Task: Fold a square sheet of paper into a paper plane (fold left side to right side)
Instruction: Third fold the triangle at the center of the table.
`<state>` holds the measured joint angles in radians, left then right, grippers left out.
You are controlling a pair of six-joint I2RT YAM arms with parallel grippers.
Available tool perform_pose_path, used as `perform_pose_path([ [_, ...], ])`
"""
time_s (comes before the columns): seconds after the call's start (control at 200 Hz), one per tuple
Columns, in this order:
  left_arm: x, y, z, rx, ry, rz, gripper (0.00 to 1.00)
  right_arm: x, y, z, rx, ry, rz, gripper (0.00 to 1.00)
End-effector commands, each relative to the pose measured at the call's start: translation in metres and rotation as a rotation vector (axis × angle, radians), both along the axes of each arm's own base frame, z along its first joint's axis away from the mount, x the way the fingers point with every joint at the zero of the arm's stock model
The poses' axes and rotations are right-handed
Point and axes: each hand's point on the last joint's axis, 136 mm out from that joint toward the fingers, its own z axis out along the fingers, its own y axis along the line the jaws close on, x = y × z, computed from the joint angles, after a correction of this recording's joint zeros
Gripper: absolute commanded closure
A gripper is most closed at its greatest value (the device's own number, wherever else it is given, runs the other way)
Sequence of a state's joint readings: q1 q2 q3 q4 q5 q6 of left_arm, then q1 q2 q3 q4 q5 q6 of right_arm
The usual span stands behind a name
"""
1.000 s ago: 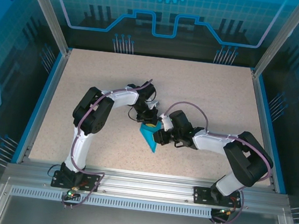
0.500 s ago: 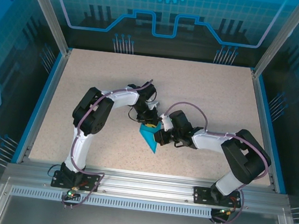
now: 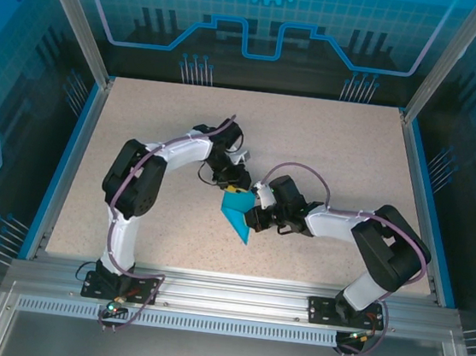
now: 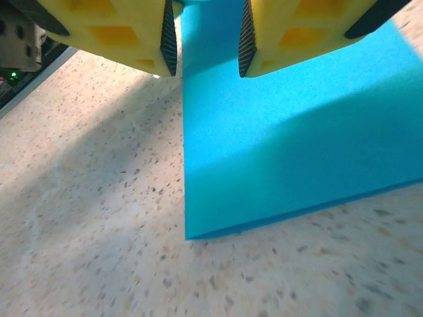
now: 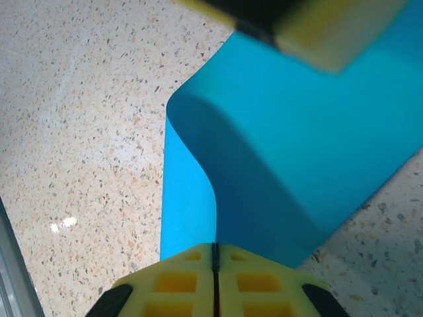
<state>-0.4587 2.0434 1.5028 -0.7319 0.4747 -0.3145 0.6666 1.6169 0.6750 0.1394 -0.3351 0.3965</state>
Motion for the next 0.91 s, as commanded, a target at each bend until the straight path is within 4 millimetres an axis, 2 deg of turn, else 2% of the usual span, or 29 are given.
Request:
perform_pose_path([
  [0.0,0.001,0.015,0.001,0.021,0.005,0.021,0.69,0.002,0.001,-0.001,0.008,0.018,0.008,0.92],
  [0.175,0.000,0.016,-0.018,0.041,0.036,0.004,0.76,0.004,0.002,0.000,0.006,0.019,0.009,0.93],
  [0.475,-0.006,0.023,-0.051,0.101,0.087,-0.010,0.83,0.008,0.005,-0.001,0.006,0.030,0.009,0.93],
  [0.68,-0.013,0.028,-0.066,0.137,0.111,-0.020,0.85,0.016,0.004,0.000,0.001,0.029,-0.005,0.93],
  [0.9,-0.019,0.030,-0.072,0.162,0.119,-0.029,0.87,0.018,0.003,-0.006,-0.020,0.051,-0.005,0.93],
])
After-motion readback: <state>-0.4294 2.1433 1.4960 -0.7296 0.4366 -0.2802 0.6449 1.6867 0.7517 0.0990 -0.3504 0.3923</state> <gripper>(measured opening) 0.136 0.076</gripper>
